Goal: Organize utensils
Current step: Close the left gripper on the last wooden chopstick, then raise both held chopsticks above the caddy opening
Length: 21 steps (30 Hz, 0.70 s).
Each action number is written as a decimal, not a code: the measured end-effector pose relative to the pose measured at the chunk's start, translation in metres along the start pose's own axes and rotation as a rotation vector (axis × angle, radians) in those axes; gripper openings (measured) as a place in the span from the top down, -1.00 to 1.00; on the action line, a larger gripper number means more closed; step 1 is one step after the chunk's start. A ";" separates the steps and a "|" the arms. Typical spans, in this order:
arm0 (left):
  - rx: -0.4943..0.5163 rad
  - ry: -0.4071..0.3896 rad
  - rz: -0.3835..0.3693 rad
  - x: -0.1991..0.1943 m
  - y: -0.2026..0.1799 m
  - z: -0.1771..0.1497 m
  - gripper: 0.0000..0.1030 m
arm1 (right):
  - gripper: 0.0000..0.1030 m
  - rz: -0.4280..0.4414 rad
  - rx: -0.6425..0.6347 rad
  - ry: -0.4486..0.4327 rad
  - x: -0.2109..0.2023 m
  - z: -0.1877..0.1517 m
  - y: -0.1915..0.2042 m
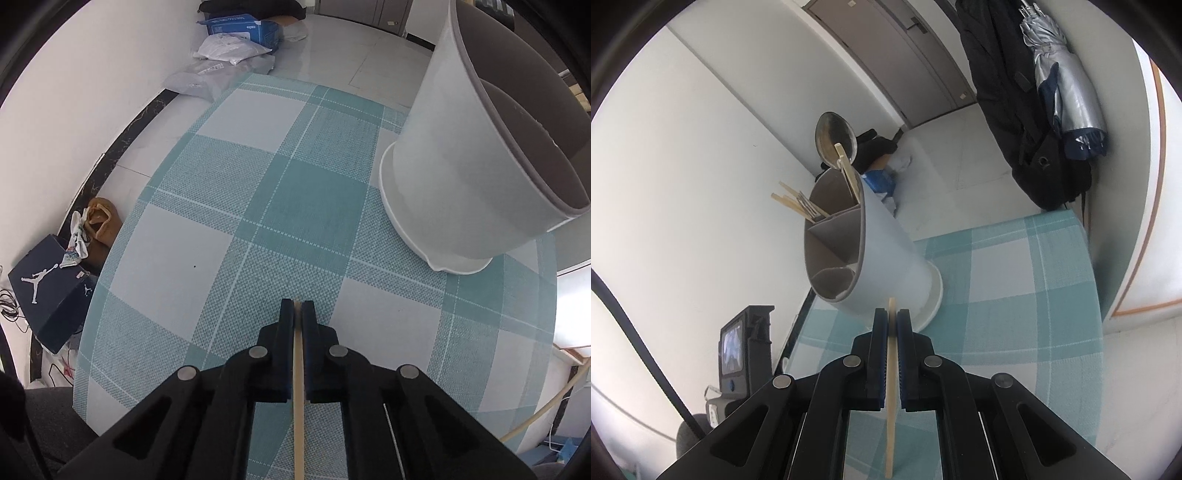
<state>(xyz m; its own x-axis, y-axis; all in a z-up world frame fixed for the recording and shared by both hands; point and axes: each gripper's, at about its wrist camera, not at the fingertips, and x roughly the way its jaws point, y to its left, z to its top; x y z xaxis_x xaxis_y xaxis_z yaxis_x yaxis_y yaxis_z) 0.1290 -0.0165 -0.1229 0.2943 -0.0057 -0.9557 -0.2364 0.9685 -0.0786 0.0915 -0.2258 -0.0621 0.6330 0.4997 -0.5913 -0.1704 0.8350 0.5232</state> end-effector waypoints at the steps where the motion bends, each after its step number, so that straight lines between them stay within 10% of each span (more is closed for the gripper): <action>1: 0.000 -0.006 -0.010 -0.002 0.000 0.002 0.98 | 0.92 -0.002 -0.003 -0.001 0.000 0.000 0.001; 21: 0.142 -0.412 -0.349 -0.125 0.006 -0.013 0.99 | 0.92 -0.067 -0.171 -0.090 -0.019 -0.022 0.040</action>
<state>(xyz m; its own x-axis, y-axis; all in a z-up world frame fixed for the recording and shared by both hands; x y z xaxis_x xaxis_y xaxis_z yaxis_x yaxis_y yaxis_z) 0.0793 -0.0135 -0.0076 0.6771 -0.2623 -0.6876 0.0587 0.9506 -0.3048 0.0563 -0.1967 -0.0433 0.7110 0.4250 -0.5602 -0.2460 0.8967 0.3681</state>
